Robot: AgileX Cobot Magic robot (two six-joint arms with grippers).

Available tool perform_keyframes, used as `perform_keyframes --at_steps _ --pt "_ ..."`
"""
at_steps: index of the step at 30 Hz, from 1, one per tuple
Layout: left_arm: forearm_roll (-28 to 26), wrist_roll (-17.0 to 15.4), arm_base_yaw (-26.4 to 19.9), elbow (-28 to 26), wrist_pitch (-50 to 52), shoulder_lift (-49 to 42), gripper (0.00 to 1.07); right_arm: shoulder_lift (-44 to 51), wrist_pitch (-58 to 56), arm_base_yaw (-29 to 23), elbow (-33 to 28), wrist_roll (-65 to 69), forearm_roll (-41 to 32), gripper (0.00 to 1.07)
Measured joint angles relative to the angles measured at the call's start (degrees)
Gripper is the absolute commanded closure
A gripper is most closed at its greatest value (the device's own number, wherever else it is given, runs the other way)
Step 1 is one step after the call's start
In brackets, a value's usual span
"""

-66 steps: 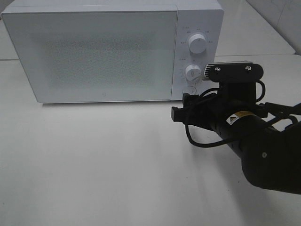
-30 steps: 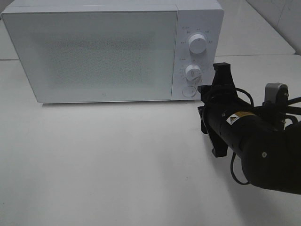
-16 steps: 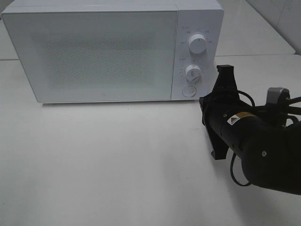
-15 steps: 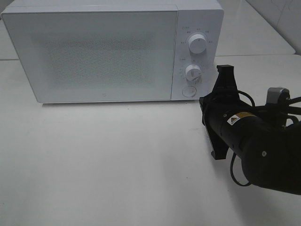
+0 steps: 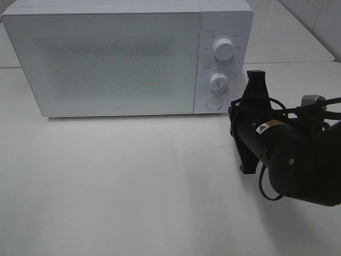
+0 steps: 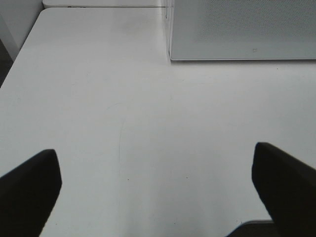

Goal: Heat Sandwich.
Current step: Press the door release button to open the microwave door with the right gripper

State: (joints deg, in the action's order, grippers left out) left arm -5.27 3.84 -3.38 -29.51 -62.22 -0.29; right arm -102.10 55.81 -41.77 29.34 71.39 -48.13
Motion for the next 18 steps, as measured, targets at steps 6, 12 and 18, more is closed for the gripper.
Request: perform_keyframes --at_steps 6,12,18 --pt "0.00 0.00 0.00 0.00 0.00 0.00 0.09 -5.84 -0.11 0.69 4.07 3.04 2.46 1.07" --pt "0.00 0.00 0.00 0.00 0.00 0.00 0.09 -8.71 -0.17 2.92 7.10 3.67 4.41 1.07" --pt "0.00 0.00 0.00 0.00 0.00 0.00 0.09 -12.55 -2.58 5.61 11.17 5.33 6.70 1.07"
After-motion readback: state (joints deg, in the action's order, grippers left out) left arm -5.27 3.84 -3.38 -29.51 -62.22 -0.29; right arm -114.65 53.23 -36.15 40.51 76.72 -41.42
